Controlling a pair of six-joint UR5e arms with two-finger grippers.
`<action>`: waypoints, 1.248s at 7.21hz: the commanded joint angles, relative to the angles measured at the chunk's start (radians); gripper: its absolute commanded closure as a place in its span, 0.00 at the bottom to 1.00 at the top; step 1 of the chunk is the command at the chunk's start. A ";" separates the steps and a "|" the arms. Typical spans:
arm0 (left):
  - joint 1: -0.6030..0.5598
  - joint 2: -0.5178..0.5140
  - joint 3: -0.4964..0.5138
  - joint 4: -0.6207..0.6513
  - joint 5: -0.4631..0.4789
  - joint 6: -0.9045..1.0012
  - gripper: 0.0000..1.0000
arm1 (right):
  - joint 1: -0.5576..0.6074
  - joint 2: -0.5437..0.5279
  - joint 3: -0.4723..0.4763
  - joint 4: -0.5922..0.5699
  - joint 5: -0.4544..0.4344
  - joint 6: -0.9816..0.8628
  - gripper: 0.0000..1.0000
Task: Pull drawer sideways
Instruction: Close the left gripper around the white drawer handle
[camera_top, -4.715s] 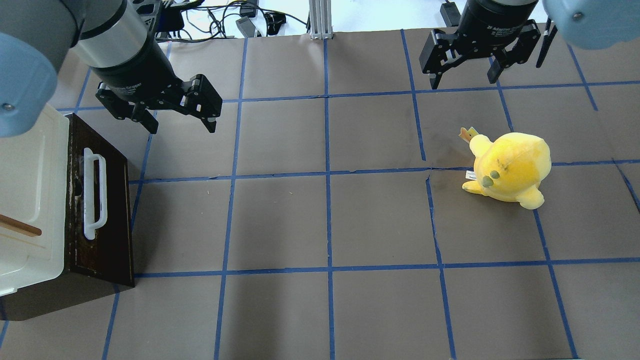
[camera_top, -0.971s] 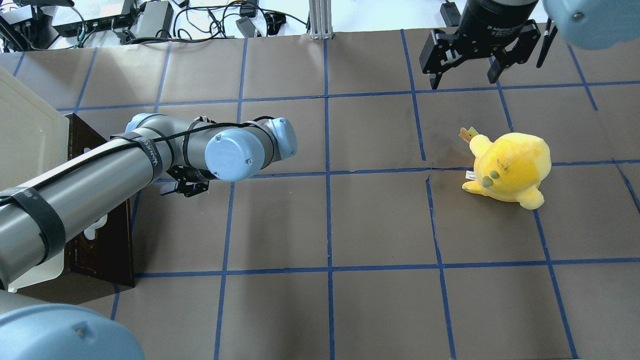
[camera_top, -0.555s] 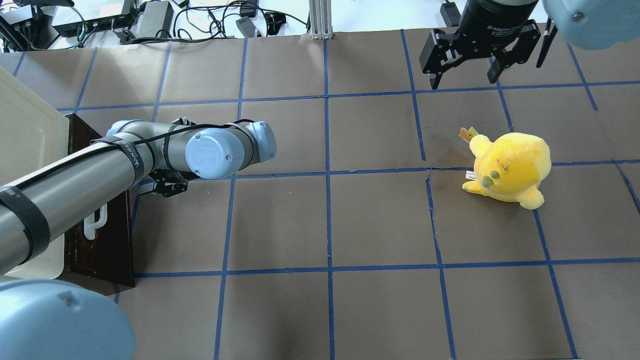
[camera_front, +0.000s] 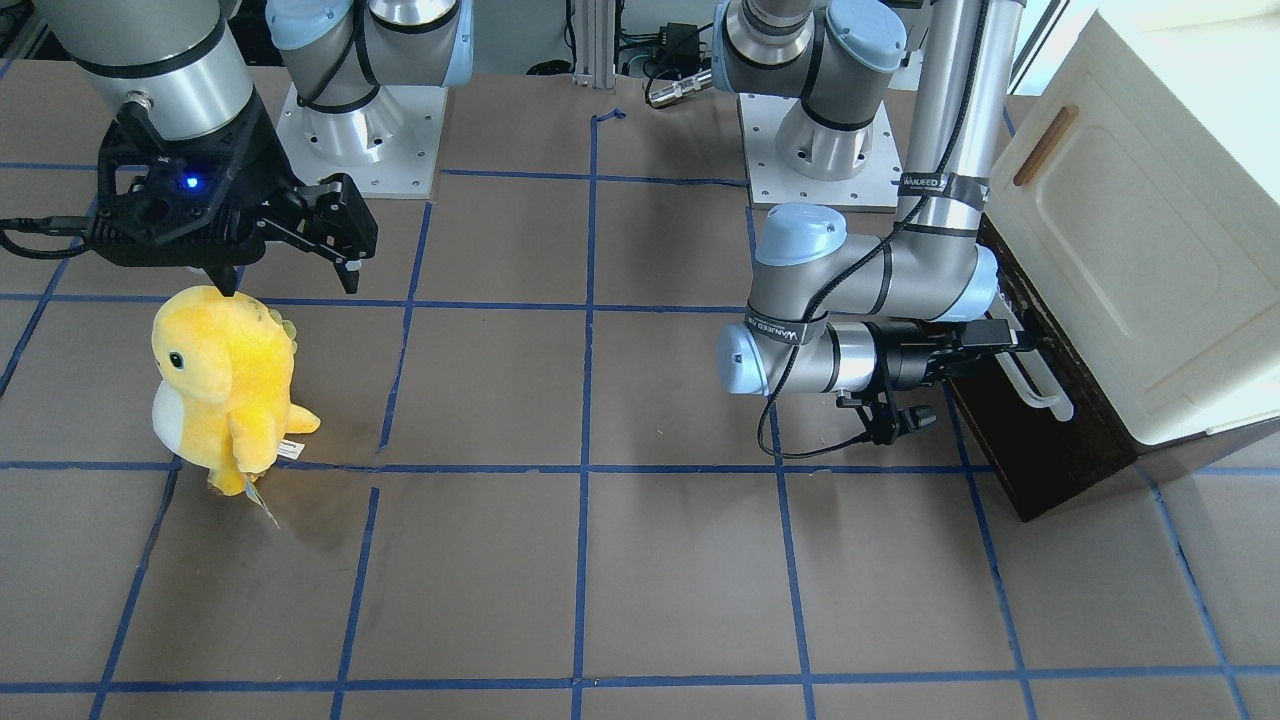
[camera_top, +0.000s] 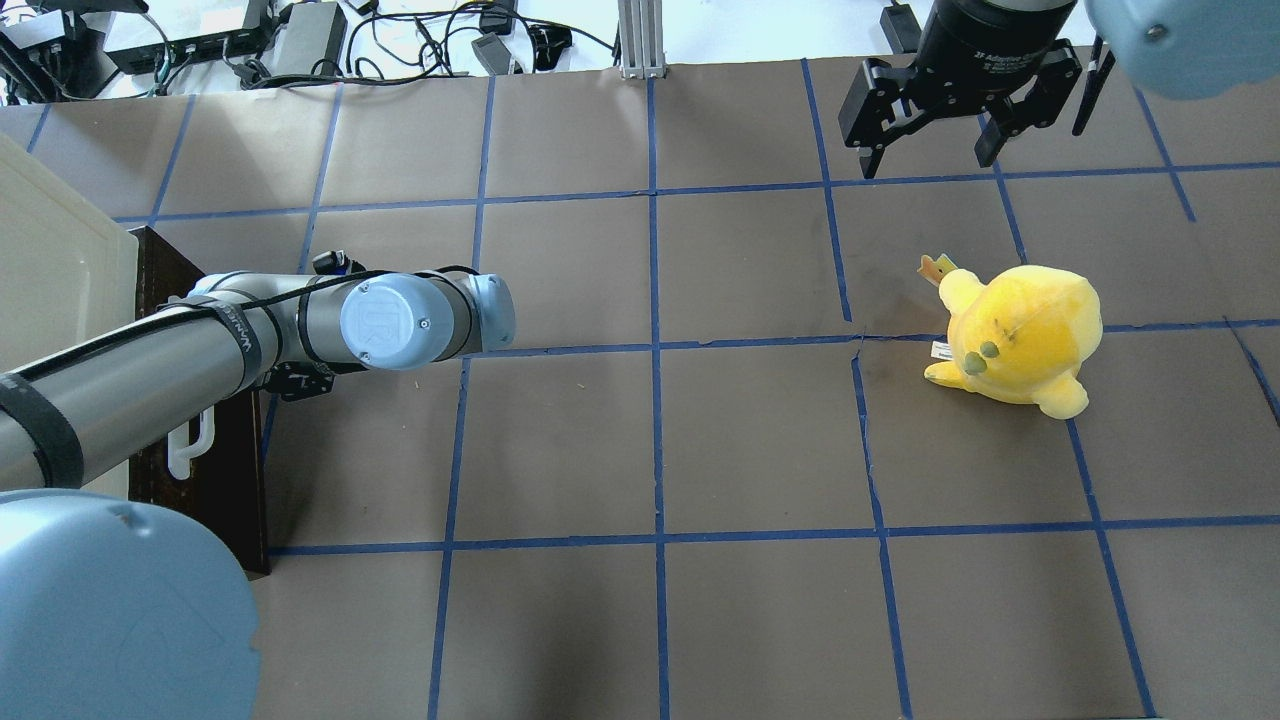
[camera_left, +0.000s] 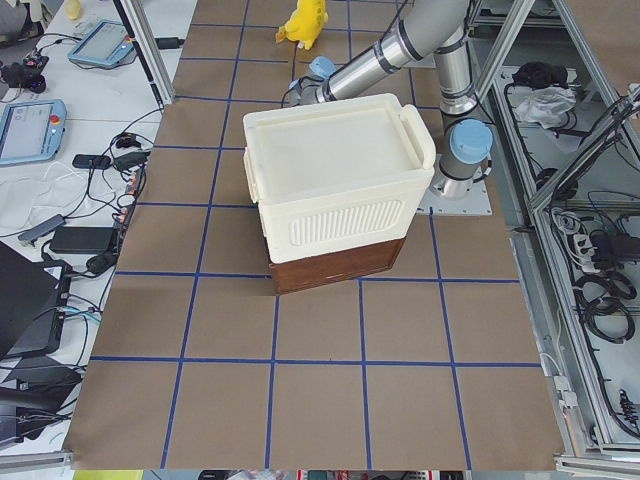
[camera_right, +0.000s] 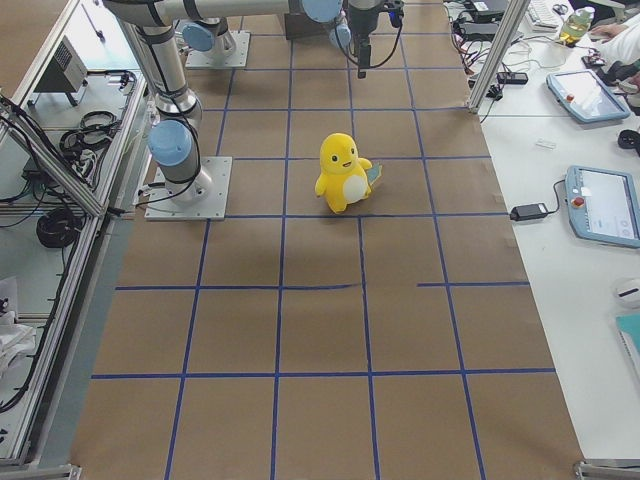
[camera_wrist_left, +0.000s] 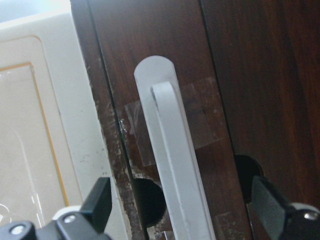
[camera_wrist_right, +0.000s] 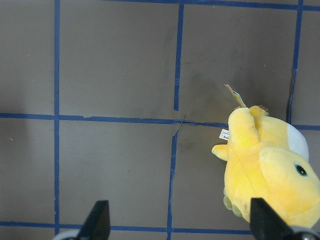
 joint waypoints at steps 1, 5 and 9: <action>0.001 -0.002 -0.001 -0.001 0.020 0.000 0.17 | 0.000 0.000 0.000 0.000 0.000 -0.002 0.00; 0.001 -0.001 0.000 -0.001 0.022 0.001 0.62 | 0.000 0.000 0.000 0.000 0.000 0.000 0.00; 0.001 -0.002 0.007 -0.001 0.020 0.007 0.96 | 0.000 0.000 0.000 0.000 0.000 0.000 0.00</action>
